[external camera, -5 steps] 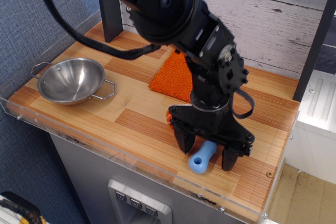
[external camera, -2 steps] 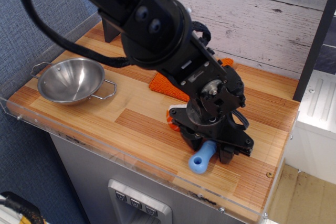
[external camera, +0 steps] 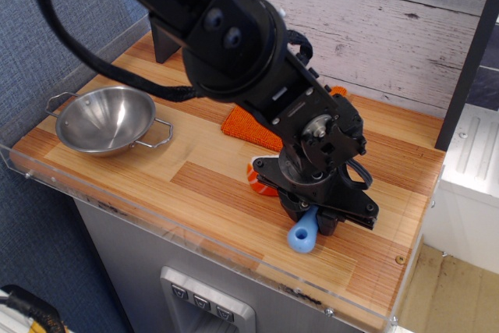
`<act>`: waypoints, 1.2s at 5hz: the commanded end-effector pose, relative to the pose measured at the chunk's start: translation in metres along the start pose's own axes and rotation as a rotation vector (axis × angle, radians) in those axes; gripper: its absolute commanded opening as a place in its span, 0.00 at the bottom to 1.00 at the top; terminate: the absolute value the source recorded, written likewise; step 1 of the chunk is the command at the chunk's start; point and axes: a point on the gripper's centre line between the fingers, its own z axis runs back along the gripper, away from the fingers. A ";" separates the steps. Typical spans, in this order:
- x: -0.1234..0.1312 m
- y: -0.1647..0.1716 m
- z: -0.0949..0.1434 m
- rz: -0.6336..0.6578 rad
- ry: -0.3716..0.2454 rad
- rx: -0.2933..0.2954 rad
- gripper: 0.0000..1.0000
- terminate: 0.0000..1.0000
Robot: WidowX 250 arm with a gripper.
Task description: Put the blue spoon to the right of the red cloth.
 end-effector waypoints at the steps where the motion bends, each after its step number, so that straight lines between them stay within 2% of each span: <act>1: 0.010 0.000 0.023 0.048 0.052 -0.029 0.00 0.00; 3: 0.032 0.002 0.042 0.071 0.067 -0.064 0.00 0.00; 4: 0.050 0.000 0.050 0.080 0.054 -0.070 0.00 0.00; 5: 0.068 -0.009 0.044 0.059 0.067 -0.082 0.00 0.00; 6: 0.084 -0.025 0.028 0.010 0.088 -0.079 0.00 0.00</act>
